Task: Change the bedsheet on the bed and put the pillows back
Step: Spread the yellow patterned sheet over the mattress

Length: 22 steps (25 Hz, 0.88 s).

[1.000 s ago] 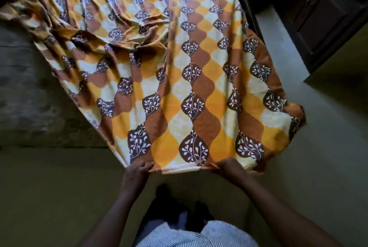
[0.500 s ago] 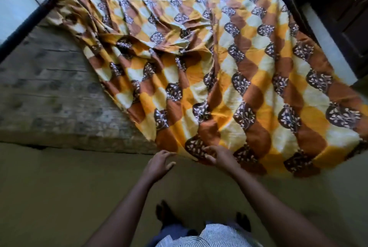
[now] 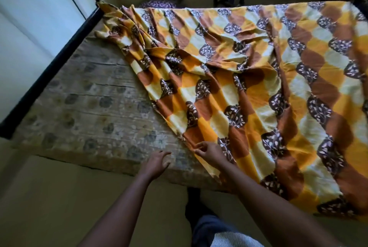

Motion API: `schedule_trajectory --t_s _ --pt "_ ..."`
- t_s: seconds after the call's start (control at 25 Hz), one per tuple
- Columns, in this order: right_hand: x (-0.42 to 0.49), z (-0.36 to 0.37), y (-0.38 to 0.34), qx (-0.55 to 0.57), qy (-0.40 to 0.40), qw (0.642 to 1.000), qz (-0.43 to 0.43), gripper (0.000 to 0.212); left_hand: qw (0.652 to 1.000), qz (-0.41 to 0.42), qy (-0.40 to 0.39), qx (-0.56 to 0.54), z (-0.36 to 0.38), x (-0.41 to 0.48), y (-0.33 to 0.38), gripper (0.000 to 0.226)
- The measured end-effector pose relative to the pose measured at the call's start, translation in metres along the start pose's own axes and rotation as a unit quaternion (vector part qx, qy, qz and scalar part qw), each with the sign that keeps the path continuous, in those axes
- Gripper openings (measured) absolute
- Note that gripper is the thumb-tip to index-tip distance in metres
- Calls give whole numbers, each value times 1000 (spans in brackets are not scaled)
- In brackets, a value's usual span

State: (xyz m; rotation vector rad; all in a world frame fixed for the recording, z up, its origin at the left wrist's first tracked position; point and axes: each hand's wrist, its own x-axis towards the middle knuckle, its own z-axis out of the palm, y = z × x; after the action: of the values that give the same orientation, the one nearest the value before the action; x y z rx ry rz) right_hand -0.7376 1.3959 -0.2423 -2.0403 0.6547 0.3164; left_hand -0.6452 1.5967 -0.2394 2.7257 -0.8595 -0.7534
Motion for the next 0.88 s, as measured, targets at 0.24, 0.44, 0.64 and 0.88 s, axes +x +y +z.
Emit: schedule_trajectory --t_s 0.24,0.44,0.64,0.88 --pt "100 67 -3 11 12 985 174 49 996 41 -52 56 -27 91 -42 48" --pt "111 74 -4 15 73 974 213 16 989 132 -42 53 -25 117 -47 60" --pt "59 53 -64 21 124 990 59 25 928 358 42 94 -59 148 -32 48" --pt "1 45 -124 -20 216 976 -23 22 870 460 80 156 -122 163 -51 38"
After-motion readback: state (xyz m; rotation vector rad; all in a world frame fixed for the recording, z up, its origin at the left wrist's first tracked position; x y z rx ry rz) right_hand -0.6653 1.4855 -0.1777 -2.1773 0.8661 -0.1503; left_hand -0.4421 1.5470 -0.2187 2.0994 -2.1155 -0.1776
